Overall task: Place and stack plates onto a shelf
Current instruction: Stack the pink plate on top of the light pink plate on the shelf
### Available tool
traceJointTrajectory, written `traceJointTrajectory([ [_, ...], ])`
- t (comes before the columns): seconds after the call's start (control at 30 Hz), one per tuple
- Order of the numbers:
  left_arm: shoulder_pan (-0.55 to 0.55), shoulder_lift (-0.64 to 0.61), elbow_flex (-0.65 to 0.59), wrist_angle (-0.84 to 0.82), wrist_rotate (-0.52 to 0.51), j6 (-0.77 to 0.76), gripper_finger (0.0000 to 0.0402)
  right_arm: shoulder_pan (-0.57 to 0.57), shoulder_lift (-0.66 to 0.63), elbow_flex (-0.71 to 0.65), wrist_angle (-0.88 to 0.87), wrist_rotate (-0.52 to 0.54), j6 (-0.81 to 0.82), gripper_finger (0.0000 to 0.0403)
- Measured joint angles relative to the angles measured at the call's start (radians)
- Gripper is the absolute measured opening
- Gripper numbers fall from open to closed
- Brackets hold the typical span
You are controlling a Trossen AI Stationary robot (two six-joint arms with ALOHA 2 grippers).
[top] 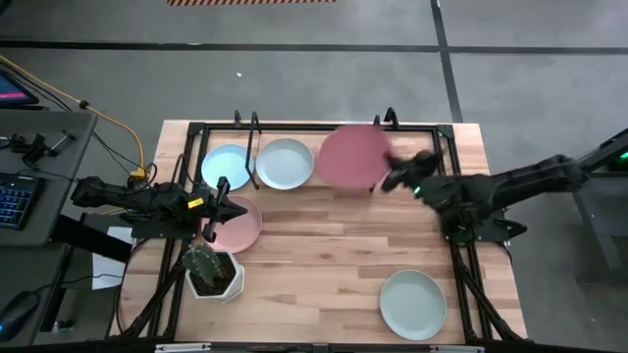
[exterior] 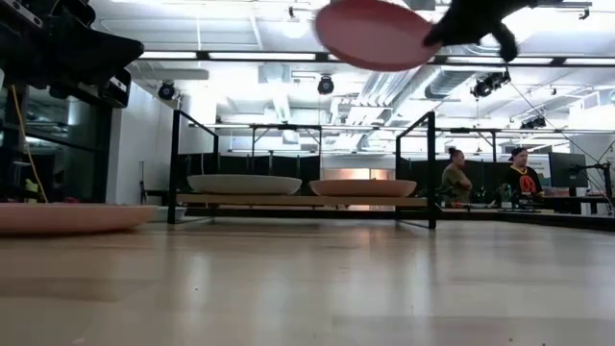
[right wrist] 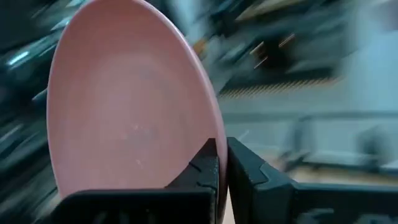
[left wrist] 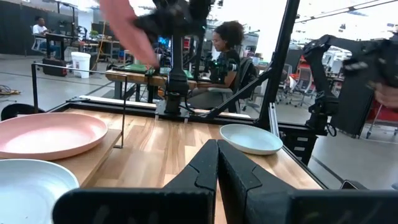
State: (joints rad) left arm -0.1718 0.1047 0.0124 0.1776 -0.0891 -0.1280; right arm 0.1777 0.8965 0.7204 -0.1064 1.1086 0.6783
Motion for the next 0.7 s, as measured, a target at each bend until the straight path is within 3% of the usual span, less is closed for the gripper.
traceJointTrajectory([
  [0.2, 0.0, 0.0, 0.0, 0.0, 0.0, 0.0, 0.0, -0.156, -0.122, 0.0, -0.07, 0.231, -0.113, 0.0],
  [0.33, 0.0, 0.0, 0.0, 0.0, 0.0, 0.0, 0.0, -0.27, -0.167, 0.0, -0.214, 0.295, -0.057, 0.0],
  [0.53, 0.0, 0.0, 0.0, -0.001, 0.0, 0.0, 0.0, -0.405, -0.22, 0.0, -0.515, 0.264, 0.146, 0.0],
  [0.7, 0.0, 0.0, 0.0, -0.001, 0.0, -0.015, 0.0, -0.541, -0.246, 0.0, -0.879, 0.1, 0.41, 0.0],
])
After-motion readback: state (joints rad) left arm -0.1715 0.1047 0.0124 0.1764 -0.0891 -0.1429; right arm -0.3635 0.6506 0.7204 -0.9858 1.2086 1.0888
